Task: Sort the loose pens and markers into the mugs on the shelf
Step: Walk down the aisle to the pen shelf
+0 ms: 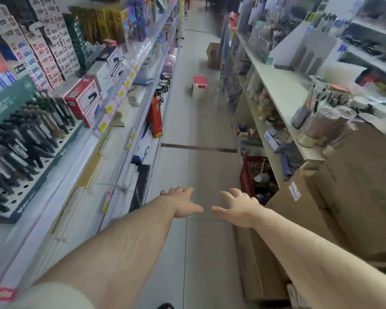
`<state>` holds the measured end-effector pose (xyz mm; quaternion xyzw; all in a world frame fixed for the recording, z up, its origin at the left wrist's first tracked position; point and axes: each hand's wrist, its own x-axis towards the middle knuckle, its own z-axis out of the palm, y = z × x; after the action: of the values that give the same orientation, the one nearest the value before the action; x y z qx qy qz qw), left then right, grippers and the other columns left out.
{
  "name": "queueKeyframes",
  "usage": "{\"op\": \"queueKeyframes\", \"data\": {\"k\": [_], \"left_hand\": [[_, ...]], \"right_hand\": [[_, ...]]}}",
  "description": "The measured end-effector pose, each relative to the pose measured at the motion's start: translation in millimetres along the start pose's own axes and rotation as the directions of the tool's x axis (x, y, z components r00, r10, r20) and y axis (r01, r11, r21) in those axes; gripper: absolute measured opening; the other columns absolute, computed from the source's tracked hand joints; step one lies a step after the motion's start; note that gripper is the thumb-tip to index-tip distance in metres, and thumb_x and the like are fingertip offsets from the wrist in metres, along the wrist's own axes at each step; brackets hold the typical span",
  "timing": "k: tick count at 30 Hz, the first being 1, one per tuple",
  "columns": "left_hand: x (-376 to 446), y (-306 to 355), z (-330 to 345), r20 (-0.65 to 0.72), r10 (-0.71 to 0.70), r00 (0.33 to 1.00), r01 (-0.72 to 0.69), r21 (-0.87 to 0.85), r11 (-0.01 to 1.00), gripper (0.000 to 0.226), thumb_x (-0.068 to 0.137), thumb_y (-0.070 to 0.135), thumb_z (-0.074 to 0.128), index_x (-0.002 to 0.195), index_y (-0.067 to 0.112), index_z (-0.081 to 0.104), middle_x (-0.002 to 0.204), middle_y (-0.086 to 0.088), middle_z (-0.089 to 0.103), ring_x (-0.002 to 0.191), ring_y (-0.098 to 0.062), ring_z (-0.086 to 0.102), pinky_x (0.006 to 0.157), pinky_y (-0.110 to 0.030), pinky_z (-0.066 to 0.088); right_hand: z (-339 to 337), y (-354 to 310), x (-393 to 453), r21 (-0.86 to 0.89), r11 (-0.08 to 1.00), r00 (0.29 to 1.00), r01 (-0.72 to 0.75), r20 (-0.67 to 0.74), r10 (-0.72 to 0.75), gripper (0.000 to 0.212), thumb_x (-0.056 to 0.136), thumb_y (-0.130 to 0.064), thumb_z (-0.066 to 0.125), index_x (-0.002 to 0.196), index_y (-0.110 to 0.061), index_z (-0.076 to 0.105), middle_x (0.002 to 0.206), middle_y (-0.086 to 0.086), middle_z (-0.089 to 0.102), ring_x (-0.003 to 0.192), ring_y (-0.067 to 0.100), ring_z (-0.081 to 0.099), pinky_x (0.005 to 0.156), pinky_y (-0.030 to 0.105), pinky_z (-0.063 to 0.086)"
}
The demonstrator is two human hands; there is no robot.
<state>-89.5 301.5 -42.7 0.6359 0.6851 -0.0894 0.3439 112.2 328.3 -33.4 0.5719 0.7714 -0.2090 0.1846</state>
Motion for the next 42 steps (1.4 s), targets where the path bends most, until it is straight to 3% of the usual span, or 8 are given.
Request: {"op": "queueKeyframes", "data": {"k": [6, 14, 19, 27, 35, 42], "left_hand": [[99, -14, -82, 0.006, -0.041, 0.999, 0.04, 0.034, 0.999, 0.085, 0.084, 0.063, 0.045, 0.155, 0.029, 0.012, 0.161, -0.003, 0.016, 0.146, -0.027, 0.016, 0.116, -0.048, 0.015], [268, 7, -195, -0.063, -0.101, 0.993, 0.106, 0.074, 0.992, 0.083, 0.083, 0.064, 0.047, 0.152, 0.027, 0.019, 0.157, -0.005, 0.025, 0.142, -0.028, 0.026, 0.112, -0.049, 0.021], [361, 27, -277, -0.108, -0.137, 0.985, 0.142, 0.043, 0.989, 0.084, 0.081, 0.064, 0.048, 0.152, 0.029, 0.02, 0.159, -0.001, 0.02, 0.144, -0.026, 0.018, 0.115, -0.048, 0.017], [509, 13, -383, -0.135, -0.083, 0.987, 0.082, -0.016, 0.997, 0.086, 0.083, 0.063, 0.049, 0.154, 0.033, 0.01, 0.163, 0.004, -0.001, 0.149, -0.022, 0.003, 0.117, -0.048, 0.007], [698, -34, -507, -0.153, 0.01, 0.988, -0.011, -0.008, 1.0, 0.093, 0.082, 0.063, 0.052, 0.154, 0.029, 0.004, 0.162, 0.002, 0.0, 0.148, -0.022, 0.006, 0.117, -0.047, 0.01], [832, -50, -625, -0.152, 0.049, 0.987, -0.049, 0.009, 0.999, 0.091, 0.083, 0.064, 0.049, 0.154, 0.029, 0.004, 0.161, 0.002, 0.002, 0.148, -0.022, 0.006, 0.117, -0.048, 0.011]], "right_hand": [[-68, -10, 118, 0.0, 0.999, 0.999, 0.049, 0.021, -0.049, 0.085, 0.086, -0.079, 0.034, 0.154, -0.03, 0.021, 0.16, 0.006, 0.02, 0.144, 0.03, 0.023, 0.114, 0.045, 0.021], [-168, 33, 312, 0.001, 0.991, 0.991, 0.137, 0.014, -0.137, 0.083, 0.086, -0.079, 0.033, 0.154, -0.031, 0.019, 0.16, 0.007, 0.019, 0.145, 0.031, 0.022, 0.115, 0.046, 0.02], [-257, 65, 419, -0.017, 0.976, 0.976, 0.219, -0.016, -0.219, 0.083, 0.087, -0.077, 0.034, 0.155, -0.033, 0.015, 0.161, 0.005, 0.016, 0.147, 0.03, 0.019, 0.117, 0.047, 0.015], [-354, 83, 584, -0.119, 0.95, 0.957, 0.289, 0.007, -0.291, 0.085, 0.086, -0.08, 0.027, 0.155, -0.038, 0.003, 0.165, 0.004, 0.001, 0.148, 0.031, 0.016, 0.118, 0.047, 0.013], [-450, 83, 771, -0.139, 0.96, 0.97, 0.241, 0.009, -0.242, 0.087, 0.084, -0.083, 0.025, 0.155, -0.039, -0.002, 0.165, 0.003, 0.002, 0.148, 0.031, 0.016, 0.118, 0.048, 0.011], [-537, 87, 914, -0.108, 0.965, 0.97, 0.241, -0.019, -0.244, 0.094, 0.074, -0.09, 0.012, 0.153, -0.042, -0.006, 0.165, 0.0, 0.002, 0.147, 0.03, 0.017, 0.119, 0.048, 0.01]]}}
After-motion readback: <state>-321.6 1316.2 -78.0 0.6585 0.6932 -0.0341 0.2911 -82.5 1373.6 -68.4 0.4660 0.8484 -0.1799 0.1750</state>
